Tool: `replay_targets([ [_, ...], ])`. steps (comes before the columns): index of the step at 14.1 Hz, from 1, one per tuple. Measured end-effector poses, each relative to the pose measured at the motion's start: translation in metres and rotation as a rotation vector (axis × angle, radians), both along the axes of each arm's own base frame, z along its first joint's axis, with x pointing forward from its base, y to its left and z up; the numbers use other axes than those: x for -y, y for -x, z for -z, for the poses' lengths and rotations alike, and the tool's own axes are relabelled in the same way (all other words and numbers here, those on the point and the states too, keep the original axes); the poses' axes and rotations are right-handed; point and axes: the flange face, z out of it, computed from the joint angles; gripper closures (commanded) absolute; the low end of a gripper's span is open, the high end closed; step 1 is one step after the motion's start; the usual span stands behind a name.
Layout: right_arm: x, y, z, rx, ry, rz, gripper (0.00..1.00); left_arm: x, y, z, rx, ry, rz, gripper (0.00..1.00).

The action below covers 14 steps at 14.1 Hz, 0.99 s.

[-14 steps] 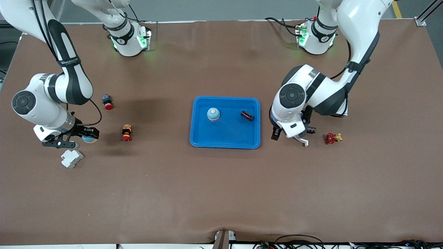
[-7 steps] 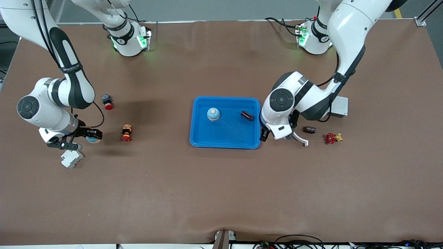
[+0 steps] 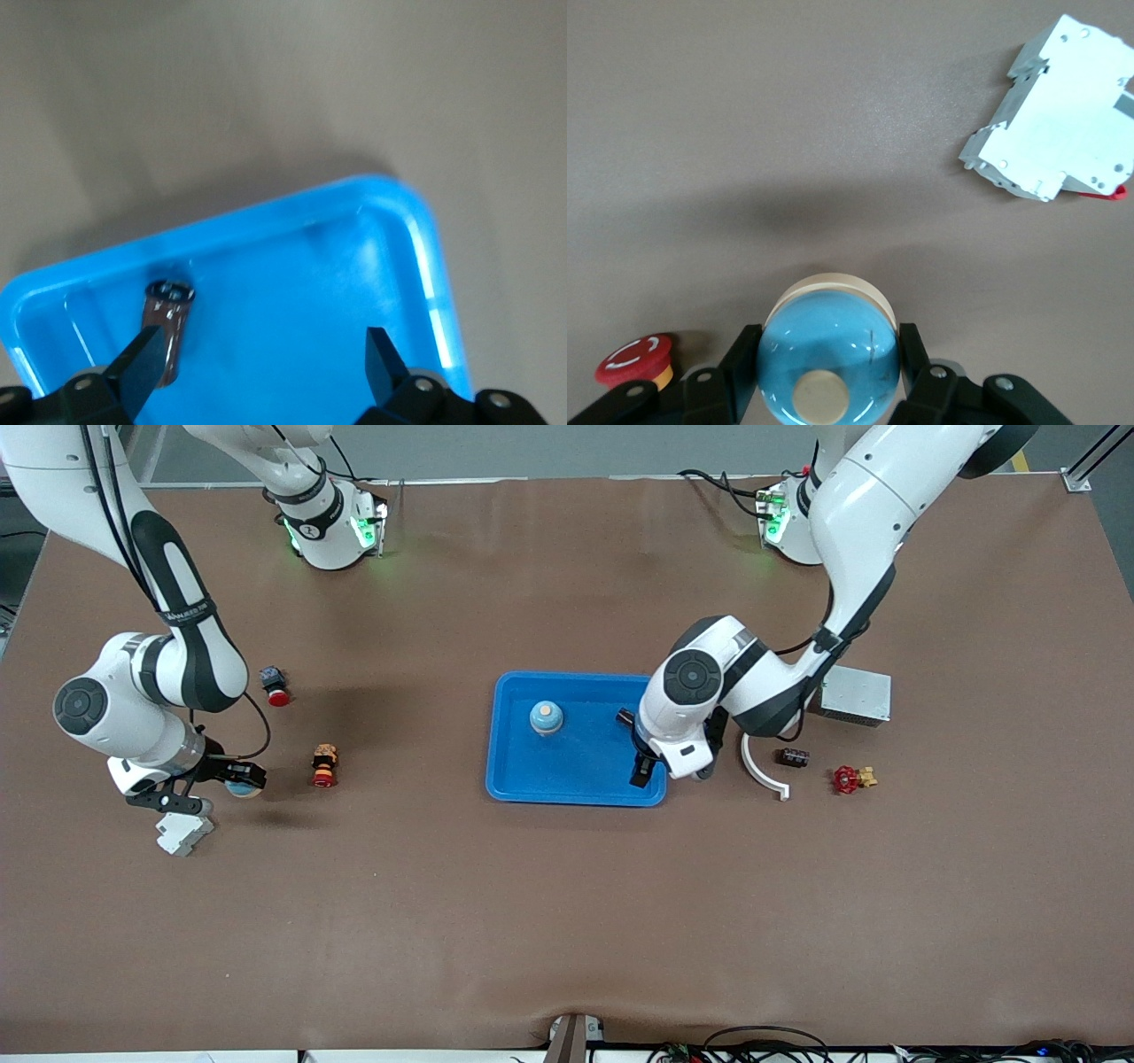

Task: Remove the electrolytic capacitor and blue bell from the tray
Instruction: 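Reach the left gripper into the tray and grasp the second capacitor, then carry the second capacitor with the left gripper toward the brass valve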

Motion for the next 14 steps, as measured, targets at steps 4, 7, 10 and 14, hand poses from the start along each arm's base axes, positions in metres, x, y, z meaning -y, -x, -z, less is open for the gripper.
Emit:
replay_targets([
  [4,0.000,0.001,0.015,-0.006,-0.018,0.023,1.00,0.013,0.040,0.039,-0.047,-0.064,0.040,0.27],
  [7,0.000,0.002,0.019,-0.011,-0.021,0.027,1.00,0.012,0.057,0.055,-0.054,-0.110,0.017,0.45],
  [10,-0.001,0.002,0.023,-0.012,-0.022,0.027,1.00,0.015,0.059,0.055,-0.052,-0.112,0.019,1.00],
  [14,-0.001,0.001,0.033,0.000,-0.021,0.031,1.00,0.015,0.053,0.050,-0.012,-0.121,0.042,1.00],
])
